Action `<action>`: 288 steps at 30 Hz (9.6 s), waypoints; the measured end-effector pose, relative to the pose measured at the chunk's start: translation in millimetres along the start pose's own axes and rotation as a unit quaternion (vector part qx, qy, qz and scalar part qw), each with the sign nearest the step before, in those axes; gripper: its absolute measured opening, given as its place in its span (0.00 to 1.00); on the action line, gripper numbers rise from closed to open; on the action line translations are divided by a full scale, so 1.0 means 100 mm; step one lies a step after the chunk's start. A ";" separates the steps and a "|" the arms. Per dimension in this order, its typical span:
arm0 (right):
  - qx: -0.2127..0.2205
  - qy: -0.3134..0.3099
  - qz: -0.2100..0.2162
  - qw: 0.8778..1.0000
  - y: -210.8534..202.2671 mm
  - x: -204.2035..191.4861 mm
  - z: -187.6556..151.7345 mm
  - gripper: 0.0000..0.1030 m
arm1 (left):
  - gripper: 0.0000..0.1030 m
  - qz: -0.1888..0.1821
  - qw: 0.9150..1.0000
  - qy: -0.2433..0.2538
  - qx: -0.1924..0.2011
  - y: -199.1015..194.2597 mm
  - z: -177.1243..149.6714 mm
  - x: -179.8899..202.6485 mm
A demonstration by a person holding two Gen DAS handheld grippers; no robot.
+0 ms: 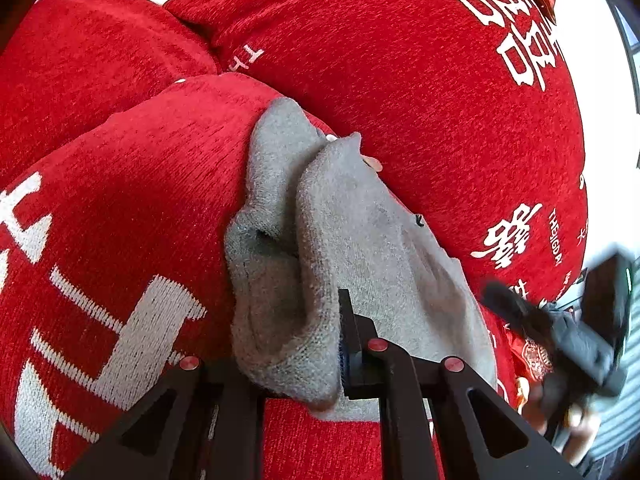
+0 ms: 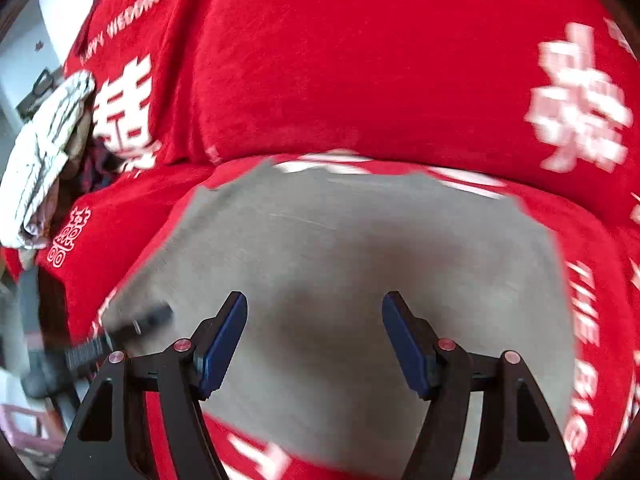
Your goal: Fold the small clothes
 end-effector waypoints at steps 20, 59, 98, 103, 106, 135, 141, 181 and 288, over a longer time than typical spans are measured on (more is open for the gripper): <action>-0.172 -0.148 -0.071 0.971 2.05 -1.33 0.73 0.81 | 0.15 0.069 0.997 0.034 0.017 -0.02 -0.02 0.15; -0.080 -0.007 0.096 0.992 0.87 -0.42 1.16 0.23 | 0.10 0.230 0.950 0.204 0.055 -0.15 -0.21 1.11; -0.046 0.050 0.149 0.987 0.07 0.88 1.07 0.22 | 0.10 0.270 0.900 0.338 0.049 0.26 -0.84 2.40; -0.040 0.055 0.149 0.986 -0.01 1.04 1.05 0.22 | 0.10 0.267 0.895 0.356 0.043 0.34 -0.96 2.59; -0.037 0.056 0.150 0.986 -0.06 1.13 1.03 0.22 | 0.10 0.266 0.892 0.364 0.039 0.40 -1.03 2.67; -0.003 0.087 0.170 0.982 -0.39 2.00 0.65 0.23 | 0.10 0.269 0.859 0.435 0.010 0.84 -1.64 3.25; 0.000 0.105 0.178 0.978 -0.36 2.22 0.53 0.23 | 0.10 0.275 0.851 0.447 0.003 0.96 -1.77 3.30; 0.019 0.102 0.222 0.970 -0.66 1.99 0.32 0.50 | 0.54 0.074 0.934 0.348 -0.042 0.47 -1.46 3.10; 0.009 0.159 0.067 0.985 -0.28 2.19 -0.37 0.40 | 0.58 0.118 0.934 0.300 -0.156 1.39 -0.53 2.34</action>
Point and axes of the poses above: each gripper's, at about its wrist camera, not at the fingertips, and y roughly the way its jaws point, x to its right, z to its top, the point moved 5 cm from there along y, roughly the way its jaws point, and after that the axes turned 6 degrees about z, right-handed, at the moved point
